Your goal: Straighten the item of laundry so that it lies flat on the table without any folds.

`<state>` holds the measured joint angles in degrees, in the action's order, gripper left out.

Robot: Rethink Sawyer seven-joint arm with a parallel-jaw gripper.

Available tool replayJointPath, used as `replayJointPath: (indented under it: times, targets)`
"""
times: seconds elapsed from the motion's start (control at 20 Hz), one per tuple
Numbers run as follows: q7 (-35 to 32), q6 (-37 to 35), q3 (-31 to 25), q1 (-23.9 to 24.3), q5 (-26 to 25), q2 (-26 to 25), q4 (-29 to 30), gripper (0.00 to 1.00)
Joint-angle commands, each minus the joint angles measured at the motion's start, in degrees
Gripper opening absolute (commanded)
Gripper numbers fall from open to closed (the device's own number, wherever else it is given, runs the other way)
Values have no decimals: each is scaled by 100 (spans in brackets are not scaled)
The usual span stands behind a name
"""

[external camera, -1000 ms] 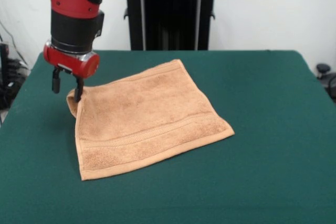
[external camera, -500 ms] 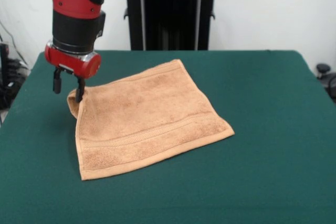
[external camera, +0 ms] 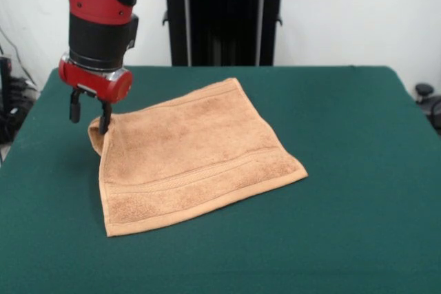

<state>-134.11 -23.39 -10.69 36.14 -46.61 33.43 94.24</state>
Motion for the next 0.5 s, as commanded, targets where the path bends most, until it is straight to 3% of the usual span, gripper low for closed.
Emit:
replayJointPath:
  times: [0.05, 0.5]
  targets:
    - [667, 115, -411, -202, -260, -365, 567, 100]
    - [806, -54, -483, -150, -193, -394, 572, 100]
